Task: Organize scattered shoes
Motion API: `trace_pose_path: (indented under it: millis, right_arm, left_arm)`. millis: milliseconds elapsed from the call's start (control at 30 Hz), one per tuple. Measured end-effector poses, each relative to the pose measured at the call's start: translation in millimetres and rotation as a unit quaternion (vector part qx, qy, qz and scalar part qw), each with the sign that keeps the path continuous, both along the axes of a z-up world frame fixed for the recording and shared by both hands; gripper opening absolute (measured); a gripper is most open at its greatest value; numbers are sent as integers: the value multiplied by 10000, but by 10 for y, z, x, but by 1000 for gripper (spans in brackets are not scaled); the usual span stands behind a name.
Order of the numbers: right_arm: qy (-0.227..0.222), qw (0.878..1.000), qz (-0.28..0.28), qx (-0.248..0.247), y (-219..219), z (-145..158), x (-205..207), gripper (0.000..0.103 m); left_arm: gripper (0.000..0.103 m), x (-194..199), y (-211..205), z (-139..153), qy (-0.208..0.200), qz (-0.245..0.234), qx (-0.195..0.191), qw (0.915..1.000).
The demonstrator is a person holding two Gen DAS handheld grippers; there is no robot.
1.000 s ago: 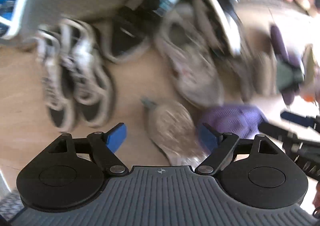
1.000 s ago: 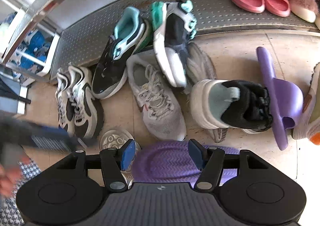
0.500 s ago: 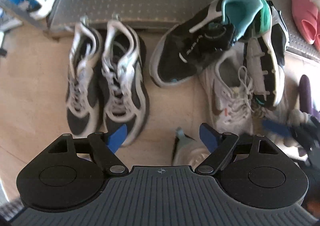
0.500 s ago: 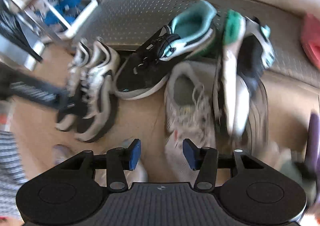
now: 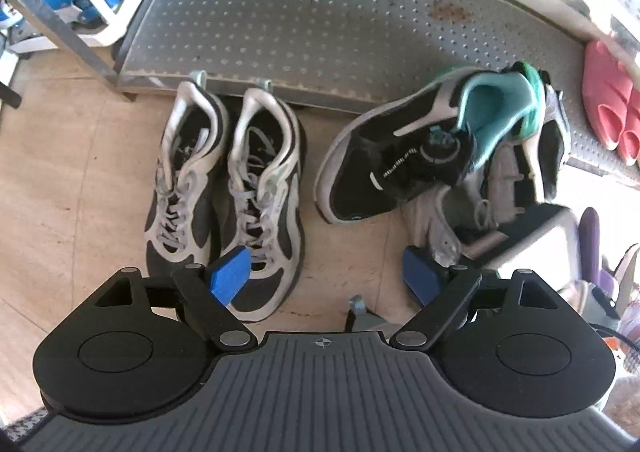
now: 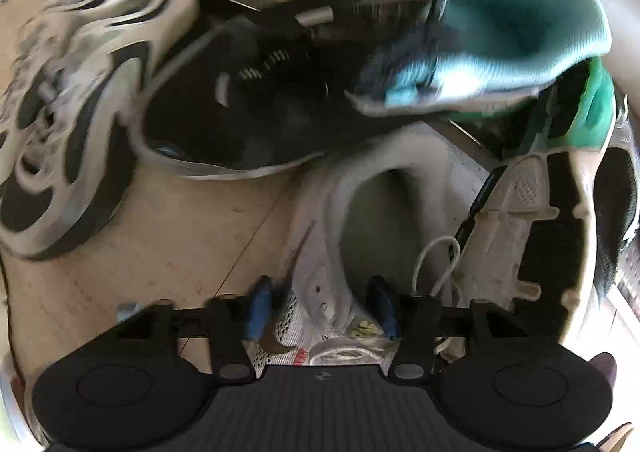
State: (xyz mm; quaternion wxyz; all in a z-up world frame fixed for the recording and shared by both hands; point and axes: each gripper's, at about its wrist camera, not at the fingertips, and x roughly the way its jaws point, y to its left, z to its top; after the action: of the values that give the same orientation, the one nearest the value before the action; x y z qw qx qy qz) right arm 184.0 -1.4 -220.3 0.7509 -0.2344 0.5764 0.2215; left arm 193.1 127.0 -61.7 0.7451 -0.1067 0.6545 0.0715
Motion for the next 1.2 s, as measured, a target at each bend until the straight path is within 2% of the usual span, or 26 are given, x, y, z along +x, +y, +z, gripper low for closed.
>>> trace_pose_path:
  millis: [100,200,333,467,533,600,667,767,800,833,900,1067,1133,1200]
  right_arm:
    - [23,9960,-684,579,-266,328,-104,17]
    - [81,9822,-1379,1275,-607,739,-251,16]
    - [-171,9693,-1590,1869,-958,1393,-510,16]
    - [-516,9693,-1568,1820,-1213,2041,-768,16]
    - [-624,9759,-1580,1370,-1367,2293,-939,17]
    - [-668,9781,-1731,938,-1481,2368,-1065,17]
    - [-750,9750,-2007,596,-1613,2355,-1178,17]
    - [-865,9587,-2674,427,-1853,2215,-1272,27]
    - [-804,9538,-2844,542,-1928,2170,-1269,59]
    - [-707,9478,-3037,668,-2006,2111,-1257,72]
    - [-580,9488,-2982,867,-2048,2066,-1242,68]
    - [-404,9574,-2549,1296,-1969,2044,-1138,71]
    - [-136,9578,-2372,1620,-1906,2042,-993,71]
    - [-23,9619,-2130,1716,-1816,2030,-838,71]
  left_arm:
    - [87,-26,12,46,-80,32,12,10000]
    - [87,-46,-45,124,-261,-96,78,9996]
    - [87,-79,-220,113,-275,-516,159,9982]
    - [87,-121,-460,92,-251,-1028,177,9942]
    - [87,-139,-546,93,-252,-1182,238,9924]
    - [87,-170,-634,77,-236,-1335,378,9900]
    - [87,-197,-697,51,-204,-1432,492,9883]
    - [87,-225,-756,-33,-86,-1489,505,9875]
    - [87,-225,-766,-46,-72,-1492,491,9876]
    - [88,-211,-774,-54,-159,-1497,483,9874]
    - [88,-182,-788,-69,-332,-1507,467,9869]
    - [88,-110,-823,-107,-764,-1529,426,9844]
    - [88,-81,-837,-122,-937,-1537,409,9828]
    - [86,-52,-852,-137,-1109,-1544,393,9810]
